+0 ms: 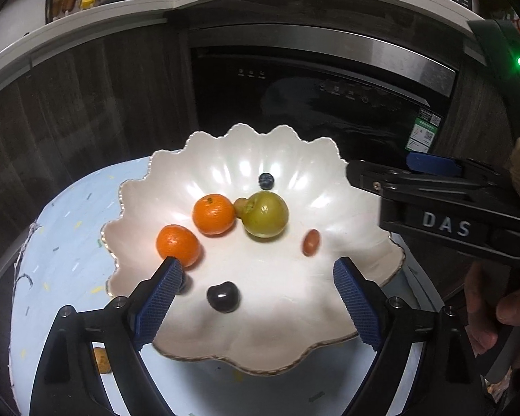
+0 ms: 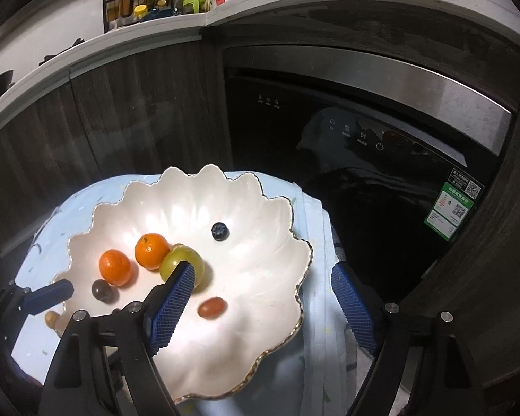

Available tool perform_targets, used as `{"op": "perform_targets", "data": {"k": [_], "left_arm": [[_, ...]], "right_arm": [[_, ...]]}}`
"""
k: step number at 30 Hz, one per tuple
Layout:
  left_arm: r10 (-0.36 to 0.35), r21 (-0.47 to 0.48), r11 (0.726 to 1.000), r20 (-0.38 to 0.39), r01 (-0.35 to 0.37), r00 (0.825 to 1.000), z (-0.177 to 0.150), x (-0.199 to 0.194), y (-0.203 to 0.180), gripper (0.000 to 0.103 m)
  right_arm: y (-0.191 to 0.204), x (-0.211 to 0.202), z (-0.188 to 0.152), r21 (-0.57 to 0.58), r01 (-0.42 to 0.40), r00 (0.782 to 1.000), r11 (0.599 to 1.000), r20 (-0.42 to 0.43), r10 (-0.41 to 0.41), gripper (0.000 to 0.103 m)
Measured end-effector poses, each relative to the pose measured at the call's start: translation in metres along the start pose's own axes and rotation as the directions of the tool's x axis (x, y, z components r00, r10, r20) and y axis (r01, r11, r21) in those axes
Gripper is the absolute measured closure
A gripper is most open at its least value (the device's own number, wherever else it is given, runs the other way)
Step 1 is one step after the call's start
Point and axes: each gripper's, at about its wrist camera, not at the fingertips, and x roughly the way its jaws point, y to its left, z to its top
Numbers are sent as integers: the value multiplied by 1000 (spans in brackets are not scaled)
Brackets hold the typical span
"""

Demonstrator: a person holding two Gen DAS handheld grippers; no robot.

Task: Organize fruits
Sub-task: 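Pull both open tools back toward the tan speckled fruit and another cherry tomato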

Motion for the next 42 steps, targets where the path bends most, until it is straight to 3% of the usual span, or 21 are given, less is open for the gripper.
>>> {"op": "perform_targets", "data": {"k": [42], "left_arm": [[34,-108,994,98,-23,995,-15,-88,69,10]], "right_arm": [[60,-86,-6,40,54,995,998,76,-57,21]]}}
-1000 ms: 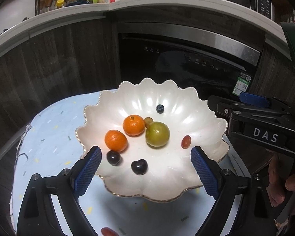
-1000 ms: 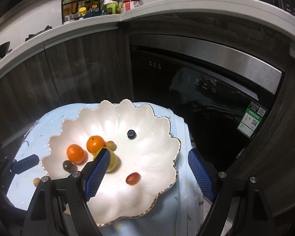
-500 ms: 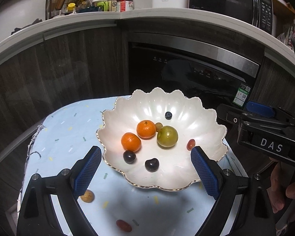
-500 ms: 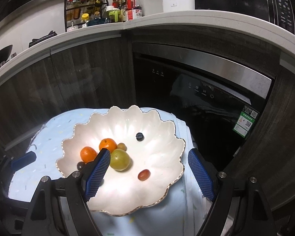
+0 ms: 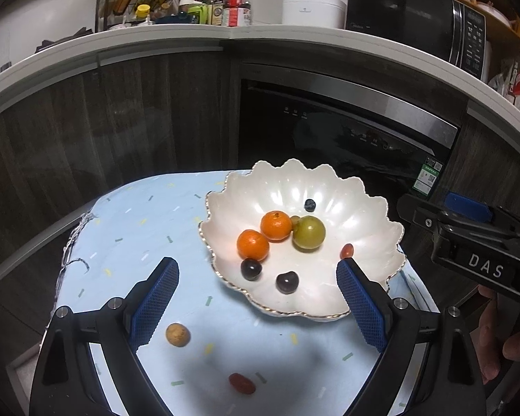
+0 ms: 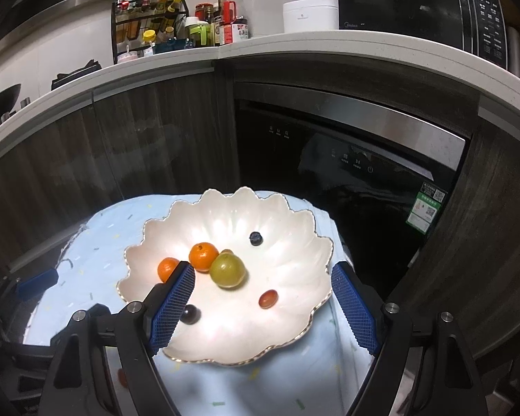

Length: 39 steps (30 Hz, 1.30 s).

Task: Organize fruits
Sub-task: 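Pull both open tools back toward the tan speckled fruit and another cherry tomato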

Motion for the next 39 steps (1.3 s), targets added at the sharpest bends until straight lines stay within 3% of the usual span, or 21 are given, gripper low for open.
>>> {"op": "perform_targets", "data": {"k": [27,39], "left_arm": [[-22,-39,999,7,22,1000,-20,-20,60,10],[-31,45,998,-5,32,999,-39,-18,85,10]], "right_arm": [[49,-25,-38,66,80,997,995,-6,-80,21],[82,-30,-64,75,120,993,990,-4,-120,21]]}}
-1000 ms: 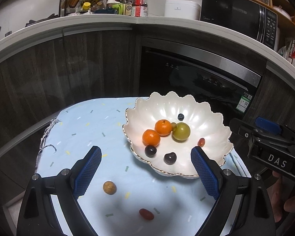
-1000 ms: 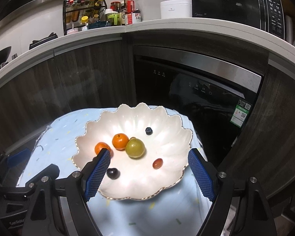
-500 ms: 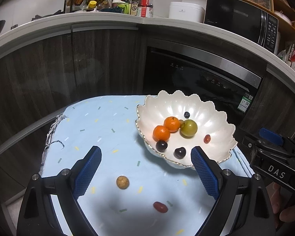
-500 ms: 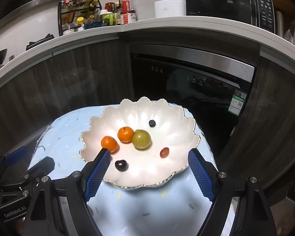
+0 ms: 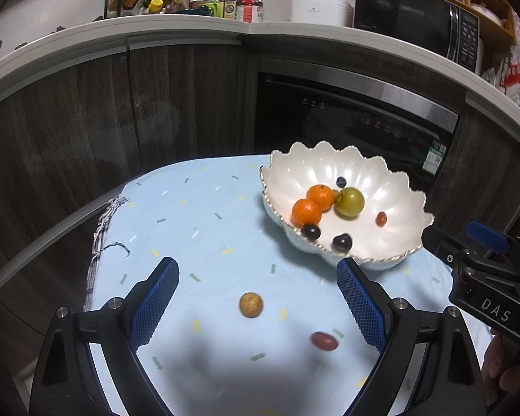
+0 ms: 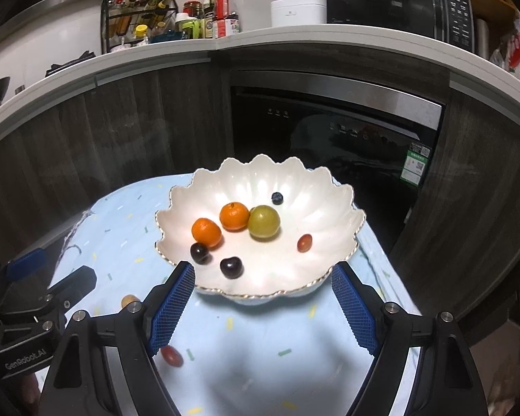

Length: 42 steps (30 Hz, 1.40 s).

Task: Organize fruits
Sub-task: 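Pull both open tools back toward the tan speckled fruit and another cherry tomato, then close left tool on the tan speckled fruit while right tool grasps the cherry tomato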

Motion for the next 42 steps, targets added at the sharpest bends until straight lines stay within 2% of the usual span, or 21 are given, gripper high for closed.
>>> {"op": "perform_targets", "data": {"k": [7,15,21,30,35,42], "left_arm": [[-4,73,997,-19,6,1000,-12,8,15,10],[-31,121,992,-71,39,997,-25,26,25,10],[-47,181,981,-86,62,995,-30,38,28,10],[-101,254,958,-134,132,986,-36,60,31,11],[-131,307,936,-147,171,980,-39,65,32,11],[-178,331,916,-163,224,970,-41,74,34,16]], "right_arm": [[21,3,-17,-1,32,999,999,-19,-32,21],[38,20,-37,3,38,993,999,-110,-37,21],[47,30,-49,-2,44,988,999,-150,-43,21],[57,44,-63,-1,40,976,999,-213,-40,22],[64,47,-68,-23,31,974,999,-224,-35,30],[76,49,-75,-61,2,972,998,-233,-16,36]]}}
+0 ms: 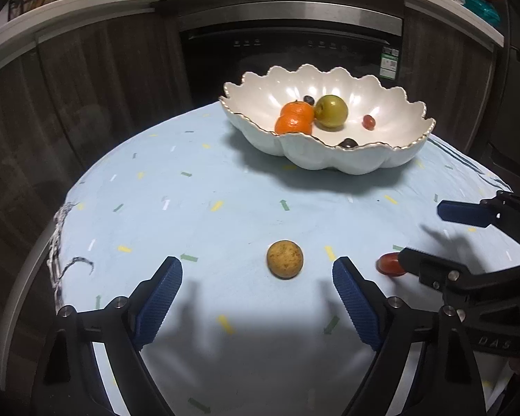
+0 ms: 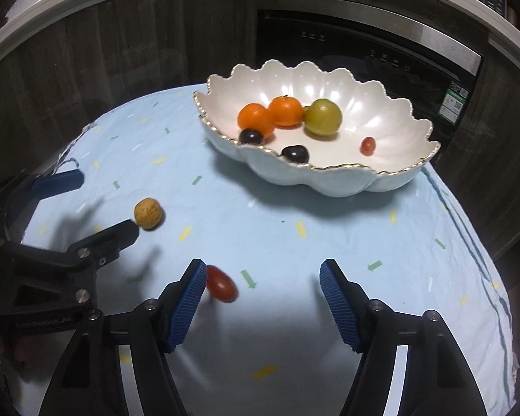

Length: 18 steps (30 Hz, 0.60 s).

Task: Organize fruits
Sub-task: 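Close left tool on the tan speckled fruit while right tool grasps the cherry tomato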

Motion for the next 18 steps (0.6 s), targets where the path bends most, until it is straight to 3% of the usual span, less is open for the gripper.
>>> {"op": "perform_targets", "data": {"k": [5,12,18], "left_arm": [[-36,41,998,-16,36,999,-1,10,-7,22],[-59,37,998,-31,60,998,0,17,-6,24],[-103,52,993,-71,107,992,0,28,-8,37]], "right_arm": [[10,5,-7,-33,-46,999,998,-11,45,47],[10,12,-10,-14,-65,998,998,-14,65,51],[8,18,-9,5,-93,995,996,-24,93,55]]}}
